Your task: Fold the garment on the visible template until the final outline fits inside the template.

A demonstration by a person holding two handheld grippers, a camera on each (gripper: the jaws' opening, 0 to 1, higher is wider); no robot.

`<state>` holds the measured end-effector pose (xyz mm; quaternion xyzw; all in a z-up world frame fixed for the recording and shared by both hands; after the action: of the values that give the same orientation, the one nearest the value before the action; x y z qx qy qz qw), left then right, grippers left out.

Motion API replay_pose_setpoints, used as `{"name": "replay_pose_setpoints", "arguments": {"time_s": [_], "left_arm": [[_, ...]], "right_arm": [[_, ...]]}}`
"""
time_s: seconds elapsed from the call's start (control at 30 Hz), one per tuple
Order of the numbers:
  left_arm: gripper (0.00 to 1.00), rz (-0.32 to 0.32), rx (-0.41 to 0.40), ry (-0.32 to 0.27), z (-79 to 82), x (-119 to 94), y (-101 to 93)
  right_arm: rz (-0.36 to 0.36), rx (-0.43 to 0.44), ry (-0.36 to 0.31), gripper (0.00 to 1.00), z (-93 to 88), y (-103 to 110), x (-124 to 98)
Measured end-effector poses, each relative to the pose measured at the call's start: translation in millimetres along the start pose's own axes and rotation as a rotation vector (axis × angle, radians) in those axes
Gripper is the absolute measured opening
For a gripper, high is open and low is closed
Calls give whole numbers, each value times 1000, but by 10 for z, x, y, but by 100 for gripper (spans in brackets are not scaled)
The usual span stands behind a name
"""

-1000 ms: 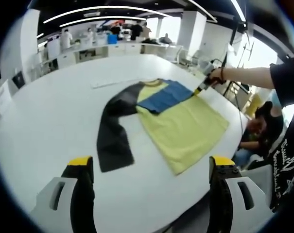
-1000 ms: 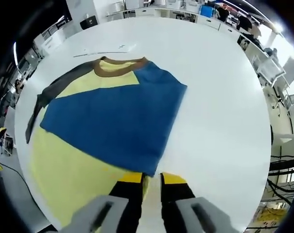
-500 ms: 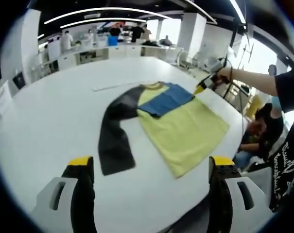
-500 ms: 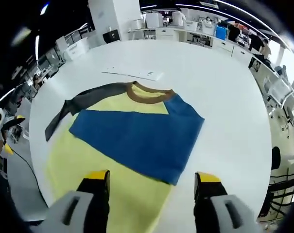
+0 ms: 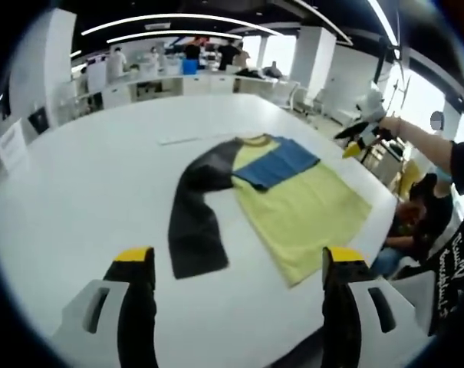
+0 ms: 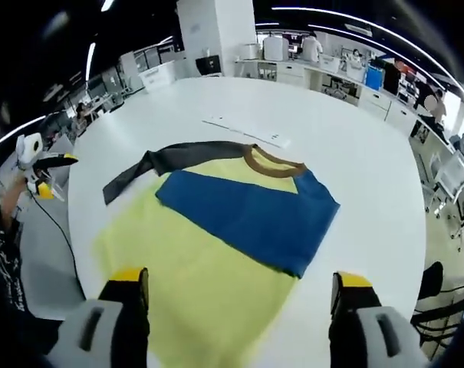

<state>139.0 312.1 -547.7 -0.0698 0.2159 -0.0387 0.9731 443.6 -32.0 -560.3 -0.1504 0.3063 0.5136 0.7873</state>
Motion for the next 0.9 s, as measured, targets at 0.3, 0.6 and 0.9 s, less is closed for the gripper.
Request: {"name": "replay_pose_setpoints", "arguments": {"time_s": [0.3,0.6,0.9], "left_arm": [[78,40,-32,-13,-55,15,154],[62,84,-93,-4,-248,111,325],[56,124,-113,22,-468,287,508]], "right_arm": [[30,-47,-93,100,2,225,-264],[31,-83,-189,100,-24,374,-464],[36,-98,-236,99,-112,540,-561]]}}
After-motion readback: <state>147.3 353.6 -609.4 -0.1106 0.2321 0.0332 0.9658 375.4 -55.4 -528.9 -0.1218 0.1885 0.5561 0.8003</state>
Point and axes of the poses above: the point that each gripper's makers call its tool centre point, and the gripper's own axes: x roughly forward along the fingers, y roughly to its left, z roughly out of its top, the point moved 8 cm from there along -x, roughly backward along the fingers, and after that the axes turned 14 degrees about -y, right-handed, at the moved point
